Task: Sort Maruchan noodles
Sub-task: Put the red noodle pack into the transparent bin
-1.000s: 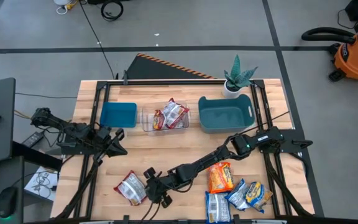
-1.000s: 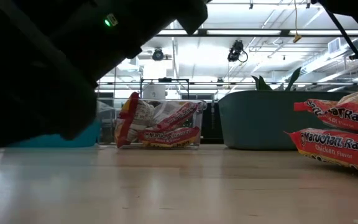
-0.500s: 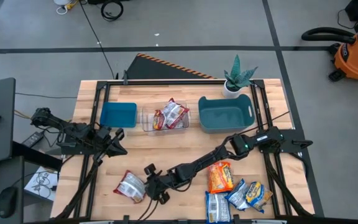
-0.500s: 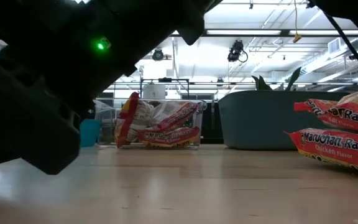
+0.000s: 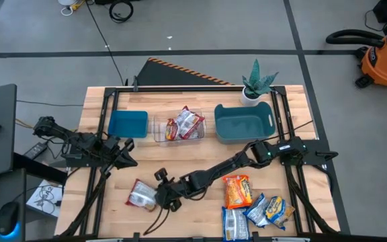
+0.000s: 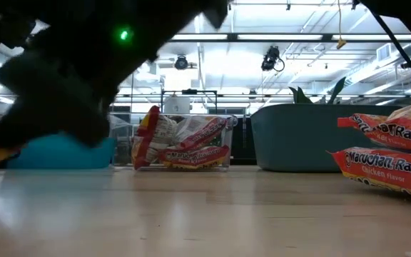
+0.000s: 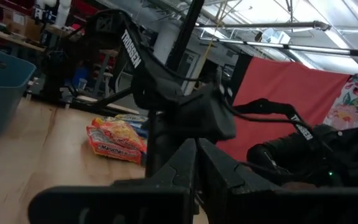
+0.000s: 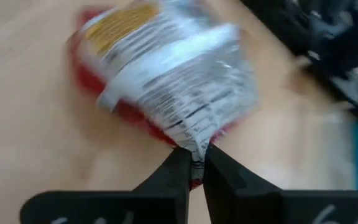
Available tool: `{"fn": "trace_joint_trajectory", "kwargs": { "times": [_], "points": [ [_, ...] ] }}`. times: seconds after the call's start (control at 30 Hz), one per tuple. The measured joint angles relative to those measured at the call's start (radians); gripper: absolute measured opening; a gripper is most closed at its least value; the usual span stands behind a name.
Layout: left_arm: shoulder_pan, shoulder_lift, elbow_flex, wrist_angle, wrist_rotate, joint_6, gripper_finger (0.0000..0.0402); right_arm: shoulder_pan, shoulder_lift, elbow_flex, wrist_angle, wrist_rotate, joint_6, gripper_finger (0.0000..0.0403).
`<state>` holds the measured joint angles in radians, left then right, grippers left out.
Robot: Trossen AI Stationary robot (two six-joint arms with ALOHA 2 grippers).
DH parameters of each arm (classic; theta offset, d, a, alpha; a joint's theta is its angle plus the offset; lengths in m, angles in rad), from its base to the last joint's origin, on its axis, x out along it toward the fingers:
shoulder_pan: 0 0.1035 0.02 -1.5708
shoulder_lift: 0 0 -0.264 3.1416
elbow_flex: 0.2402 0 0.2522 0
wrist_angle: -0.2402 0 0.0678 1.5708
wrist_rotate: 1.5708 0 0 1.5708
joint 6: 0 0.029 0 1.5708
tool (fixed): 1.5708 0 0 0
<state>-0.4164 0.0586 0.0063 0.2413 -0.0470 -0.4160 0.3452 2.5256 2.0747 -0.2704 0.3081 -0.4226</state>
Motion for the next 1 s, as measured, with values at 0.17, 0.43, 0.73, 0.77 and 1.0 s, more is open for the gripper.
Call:
{"fn": "trace_joint_trajectory", "kwargs": {
  "times": [0.17, 0.43, 0.73, 0.77, 1.0],
  "points": [
    [0.000, 0.000, 0.000, 0.011, -0.001, 0.000, 0.0023, -0.018, -0.077, 0.000, -0.108, 0.054, -0.002, 0.0035],
    [0.000, 0.000, 0.000, 0.059, -0.005, 0.039, 0.0023, -0.064, -0.264, 0.000, -0.356, 0.144, -0.053, 0.0035],
    [0.000, 0.000, 0.000, 0.123, -0.032, 0.109, 0.0023, -0.259, -0.504, 0.002, -0.421, 0.020, -0.003, 0.0035],
    [0.000, 0.000, 0.000, 0.124, -0.038, 0.140, 0.0023, -0.291, -0.518, 0.003, -0.414, -0.032, 0.005, 0.0035],
    [0.000, 0.000, 0.000, 0.129, -0.046, 0.106, 0.0023, -0.489, -0.462, -0.024, -0.406, -0.306, 0.060, 0.0035]
  ]
}}
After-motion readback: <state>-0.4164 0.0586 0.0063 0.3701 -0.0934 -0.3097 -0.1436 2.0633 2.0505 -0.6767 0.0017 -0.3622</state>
